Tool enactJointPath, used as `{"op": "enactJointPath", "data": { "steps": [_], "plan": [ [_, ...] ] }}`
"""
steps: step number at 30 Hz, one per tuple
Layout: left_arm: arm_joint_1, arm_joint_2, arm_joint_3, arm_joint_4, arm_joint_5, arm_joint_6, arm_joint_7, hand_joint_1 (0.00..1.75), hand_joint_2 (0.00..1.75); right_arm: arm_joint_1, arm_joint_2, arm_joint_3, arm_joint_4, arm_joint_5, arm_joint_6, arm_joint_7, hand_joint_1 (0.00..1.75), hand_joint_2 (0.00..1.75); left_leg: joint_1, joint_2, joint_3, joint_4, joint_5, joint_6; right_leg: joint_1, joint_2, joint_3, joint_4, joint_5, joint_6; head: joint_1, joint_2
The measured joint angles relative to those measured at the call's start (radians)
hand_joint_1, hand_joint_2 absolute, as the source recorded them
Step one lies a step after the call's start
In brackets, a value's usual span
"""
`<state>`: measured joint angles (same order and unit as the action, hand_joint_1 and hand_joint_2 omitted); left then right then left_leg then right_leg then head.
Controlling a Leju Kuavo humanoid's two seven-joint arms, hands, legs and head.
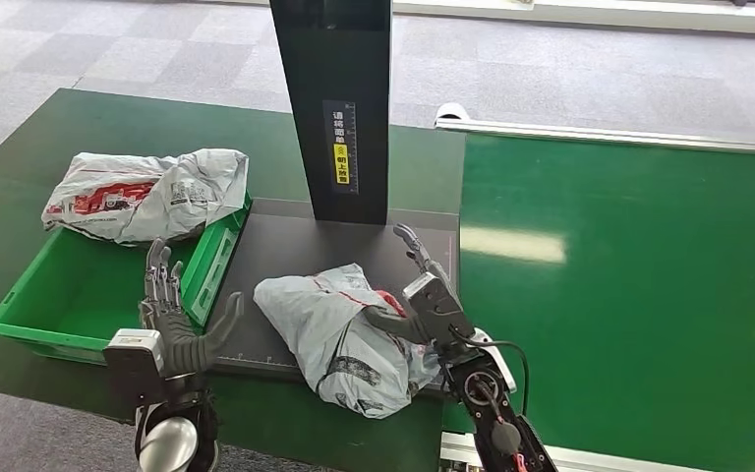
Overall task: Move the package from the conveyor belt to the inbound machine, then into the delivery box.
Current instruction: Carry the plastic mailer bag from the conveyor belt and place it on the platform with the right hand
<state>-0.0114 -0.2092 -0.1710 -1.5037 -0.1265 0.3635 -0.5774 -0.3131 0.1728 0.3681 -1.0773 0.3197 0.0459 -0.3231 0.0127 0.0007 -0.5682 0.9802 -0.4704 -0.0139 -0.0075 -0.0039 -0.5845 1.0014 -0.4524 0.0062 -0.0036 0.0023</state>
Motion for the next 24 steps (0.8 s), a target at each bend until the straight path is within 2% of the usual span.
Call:
{"op": "enactJointPath", "data": {
  "steps": [3,5,7,8,11,13,24],
  "plan": [
    [-0.006,0.001,-0.018,0.019,-0.047,-0.044,0.015,0.0,1.75,0.049,-0.004,-0.023,-0.09,-0.089,-0.034,-0.102,0.0,1.75,0.0,-0.001,0.0,0.001,0.0,0.0,0.0,-0.001,-0.002,0.0,0.0,0.0,0.0,0.0],
    [-0.008,0.005,-0.037,0.039,-0.127,-0.118,0.043,0.0,1.75,0.132,-0.02,-0.085,-0.238,-0.208,-0.151,-0.186,0.0,1.75,0.0,-0.006,-0.001,0.001,0.0,0.0,-0.001,-0.005,-0.002,-0.001,-0.002,0.002,-0.001,0.0],
    [-0.008,0.013,-0.063,0.067,-0.231,-0.208,0.069,0.0,1.75,0.235,-0.043,-0.201,-0.398,-0.322,-0.263,-0.225,0.0,1.75,-0.001,-0.011,-0.002,0.001,-0.002,0.002,-0.001,-0.011,0.001,-0.001,-0.004,0.004,0.001,0.0],
    [-0.008,0.017,-0.078,0.084,-0.274,-0.242,0.074,0.0,1.75,0.28,-0.05,-0.264,-0.454,-0.349,-0.268,-0.23,0.0,1.75,-0.002,-0.011,-0.002,0.001,-0.003,0.002,-0.002,-0.011,0.003,-0.001,-0.004,0.004,0.001,0.0],
    [-0.018,0.019,-0.127,0.138,-0.346,-0.284,0.077,0.0,1.75,0.357,-0.045,-0.371,-0.542,-0.322,-0.164,-0.248,0.0,1.75,-0.003,0.0,-0.001,0.001,-0.007,0.002,-0.003,0.0,0.002,-0.001,-0.003,0.004,0.001,0.0],
    [-0.031,0.019,-0.161,0.174,-0.371,-0.29,0.078,0.0,1.75,0.371,-0.034,-0.387,-0.567,-0.295,-0.136,-0.254,0.0,1.75,-0.003,0.004,0.002,0.001,-0.008,0.002,-0.003,0.004,0.002,-0.001,-0.003,0.003,0.001,0.0],
    [-0.099,0.018,-0.285,0.327,-0.495,-0.281,0.13,0.0,1.75,0.387,-0.023,-0.421,-0.642,-0.298,-0.174,-0.242,0.0,1.75,-0.002,0.004,0.004,0.001,-0.006,0.003,-0.003,0.004,0.004,-0.001,-0.003,0.003,0.001,0.0]
  ]
}}
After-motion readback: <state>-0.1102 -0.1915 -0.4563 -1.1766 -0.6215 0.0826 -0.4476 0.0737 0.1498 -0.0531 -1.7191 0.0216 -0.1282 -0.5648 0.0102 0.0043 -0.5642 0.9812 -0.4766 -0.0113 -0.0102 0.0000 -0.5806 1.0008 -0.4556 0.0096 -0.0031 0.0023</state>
